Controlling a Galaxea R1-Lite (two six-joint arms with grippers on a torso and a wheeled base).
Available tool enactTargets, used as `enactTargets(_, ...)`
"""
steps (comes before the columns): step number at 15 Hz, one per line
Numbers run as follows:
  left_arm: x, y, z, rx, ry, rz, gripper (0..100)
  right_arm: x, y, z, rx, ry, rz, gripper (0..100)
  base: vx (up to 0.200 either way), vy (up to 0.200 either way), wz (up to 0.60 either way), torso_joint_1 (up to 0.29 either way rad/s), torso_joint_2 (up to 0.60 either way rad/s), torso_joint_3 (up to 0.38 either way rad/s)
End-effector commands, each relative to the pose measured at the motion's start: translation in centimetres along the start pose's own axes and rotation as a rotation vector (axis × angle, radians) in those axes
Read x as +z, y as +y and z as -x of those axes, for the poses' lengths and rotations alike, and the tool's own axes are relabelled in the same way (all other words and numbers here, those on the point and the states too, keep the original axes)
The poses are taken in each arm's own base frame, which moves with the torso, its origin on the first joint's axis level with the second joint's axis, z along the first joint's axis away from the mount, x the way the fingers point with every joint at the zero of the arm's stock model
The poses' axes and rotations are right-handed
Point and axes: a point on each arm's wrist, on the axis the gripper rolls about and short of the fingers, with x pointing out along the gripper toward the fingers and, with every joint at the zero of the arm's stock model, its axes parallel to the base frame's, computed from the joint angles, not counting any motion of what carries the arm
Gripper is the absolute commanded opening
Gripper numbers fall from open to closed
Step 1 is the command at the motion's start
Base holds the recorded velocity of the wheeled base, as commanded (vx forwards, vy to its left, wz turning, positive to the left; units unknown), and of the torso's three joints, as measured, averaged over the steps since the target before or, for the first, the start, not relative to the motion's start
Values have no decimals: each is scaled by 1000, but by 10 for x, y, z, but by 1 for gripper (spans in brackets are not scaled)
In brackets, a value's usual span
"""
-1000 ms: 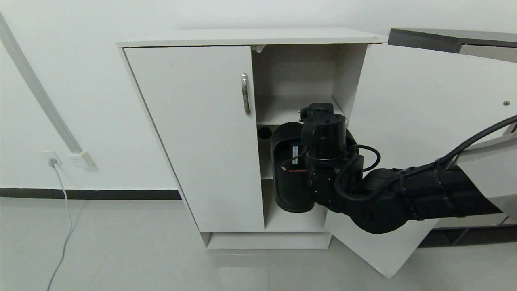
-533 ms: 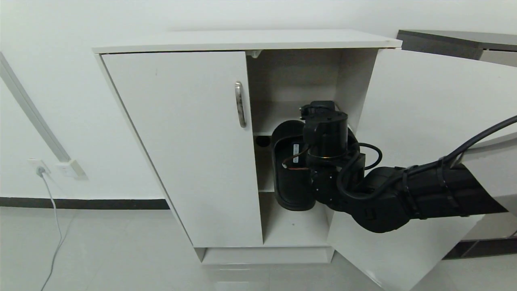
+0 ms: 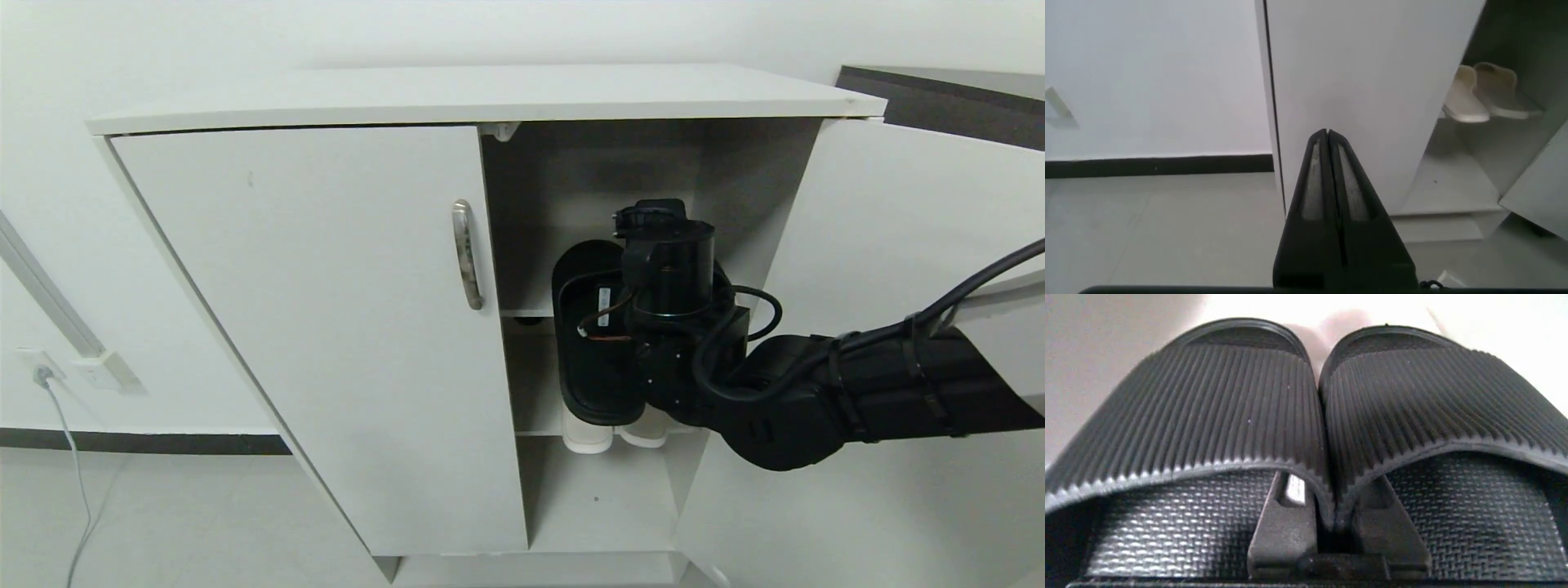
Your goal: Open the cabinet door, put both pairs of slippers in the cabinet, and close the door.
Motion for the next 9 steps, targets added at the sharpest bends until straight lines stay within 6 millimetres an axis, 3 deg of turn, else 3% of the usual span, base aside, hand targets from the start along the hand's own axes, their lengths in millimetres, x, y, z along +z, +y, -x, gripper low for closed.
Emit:
enactTargets(1, 0, 0, 0, 0, 0, -1, 0, 1, -1, 0, 2, -1, 0, 0, 0, 0, 0, 0, 0, 0)
enactTargets(6, 0, 0, 0, 1, 0, 0, 0, 1, -7, -19, 1, 20, 29, 0, 0, 0, 0, 0, 0, 0)
enactTargets(9, 0, 0, 0, 3, 0, 0, 0, 14, -6, -24, 31, 45, 40, 0, 0, 0, 0, 0, 0, 0)
